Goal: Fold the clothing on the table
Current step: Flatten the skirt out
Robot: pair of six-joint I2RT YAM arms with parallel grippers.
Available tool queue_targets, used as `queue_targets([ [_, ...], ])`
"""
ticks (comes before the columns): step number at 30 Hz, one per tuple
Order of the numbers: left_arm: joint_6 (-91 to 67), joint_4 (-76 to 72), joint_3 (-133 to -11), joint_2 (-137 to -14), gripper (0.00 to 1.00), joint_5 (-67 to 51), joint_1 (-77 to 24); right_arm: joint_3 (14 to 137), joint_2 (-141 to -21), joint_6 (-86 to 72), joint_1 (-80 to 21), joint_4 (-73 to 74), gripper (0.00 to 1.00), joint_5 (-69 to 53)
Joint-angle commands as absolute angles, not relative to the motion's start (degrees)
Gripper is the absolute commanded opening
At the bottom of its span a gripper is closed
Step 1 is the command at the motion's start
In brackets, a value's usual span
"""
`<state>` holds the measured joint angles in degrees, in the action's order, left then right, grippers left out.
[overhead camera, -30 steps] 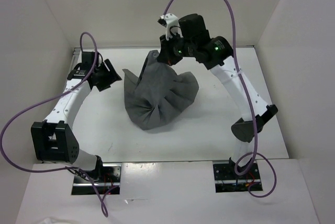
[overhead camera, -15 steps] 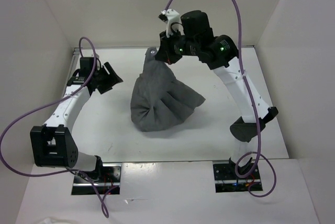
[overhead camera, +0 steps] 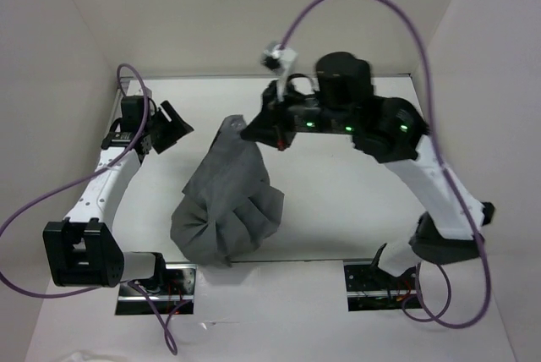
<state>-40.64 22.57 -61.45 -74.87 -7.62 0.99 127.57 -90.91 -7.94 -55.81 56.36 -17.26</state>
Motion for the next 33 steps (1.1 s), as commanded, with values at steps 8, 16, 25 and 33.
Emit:
queue_targets([
  [8, -40.5, 21.8, -60.8, -74.0, 0.75, -7.7, 2.5, 116.4, -83.6, -18.1, -37.0, 36.7, 0.00, -16.2],
  [16, -41.2, 19.4, -58.7, -75.7, 0.75, -10.3, 2.5, 98.7, -95.6, -21.4, -21.3, 27.4, 0.00, -15.9],
  [25, -45.3, 8.1, -49.8, -75.7, 0.67, -20.6, -3.9, 100.3, -110.7, -21.4, -17.6, 28.0, 0.00, -9.9],
  [33, -50.6, -4.5, -50.8, -86.9, 0.51, -24.5, -11.5, 101.5, -112.8, -22.5, -17.6, 30.8, 0.00, -0.2],
])
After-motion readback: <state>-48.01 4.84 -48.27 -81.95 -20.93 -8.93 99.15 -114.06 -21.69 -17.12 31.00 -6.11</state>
